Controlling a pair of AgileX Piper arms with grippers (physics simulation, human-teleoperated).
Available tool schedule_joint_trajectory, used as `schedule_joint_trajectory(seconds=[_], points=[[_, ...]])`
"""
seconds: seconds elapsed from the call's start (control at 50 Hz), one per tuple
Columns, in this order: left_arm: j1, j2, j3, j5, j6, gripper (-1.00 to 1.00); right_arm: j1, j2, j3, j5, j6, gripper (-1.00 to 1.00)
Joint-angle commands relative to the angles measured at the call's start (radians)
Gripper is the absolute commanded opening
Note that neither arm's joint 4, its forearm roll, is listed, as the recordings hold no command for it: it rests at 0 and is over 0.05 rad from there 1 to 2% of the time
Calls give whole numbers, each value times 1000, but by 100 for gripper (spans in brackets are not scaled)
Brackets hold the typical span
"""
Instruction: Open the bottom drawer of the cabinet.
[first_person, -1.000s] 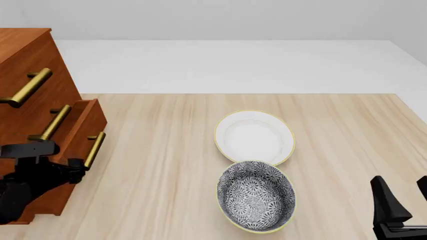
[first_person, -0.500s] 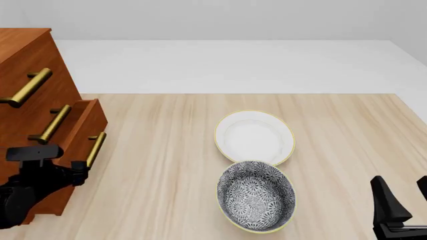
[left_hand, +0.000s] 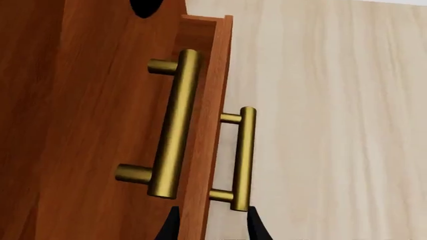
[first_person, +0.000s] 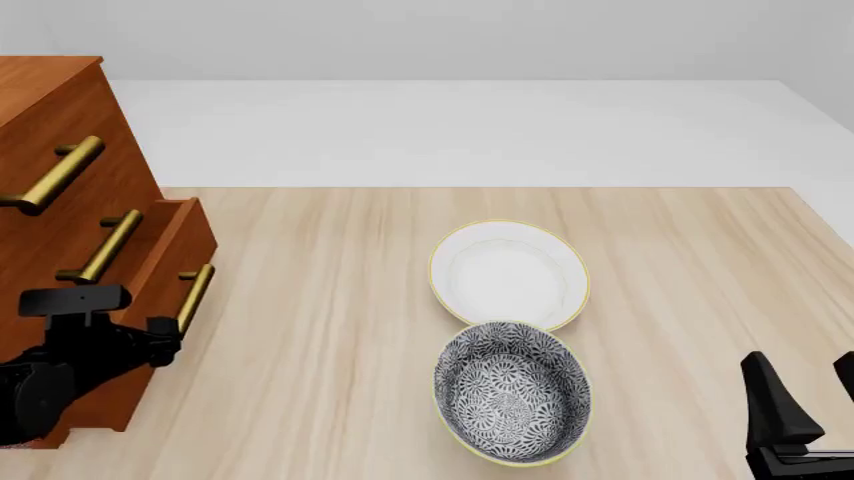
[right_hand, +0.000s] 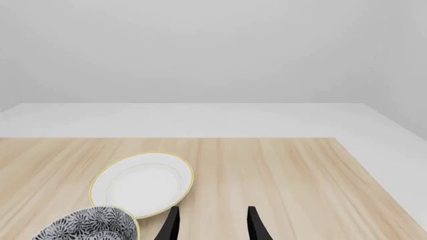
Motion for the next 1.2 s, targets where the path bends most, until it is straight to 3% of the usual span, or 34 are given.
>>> schedule_joint_trajectory(seconds=[0.02,0.3,0.62,1.2], points=[[-81,98,-28,36,-79,100,0,0,0,0,0,100],[-136,115,-39,73,-89,100,0,0,0,0,0,100],[-163,104,-112,173,-81,100,0,0,0,0,0,100],[-234,175,-149,194,-79,100,0,0,0,0,0,100]])
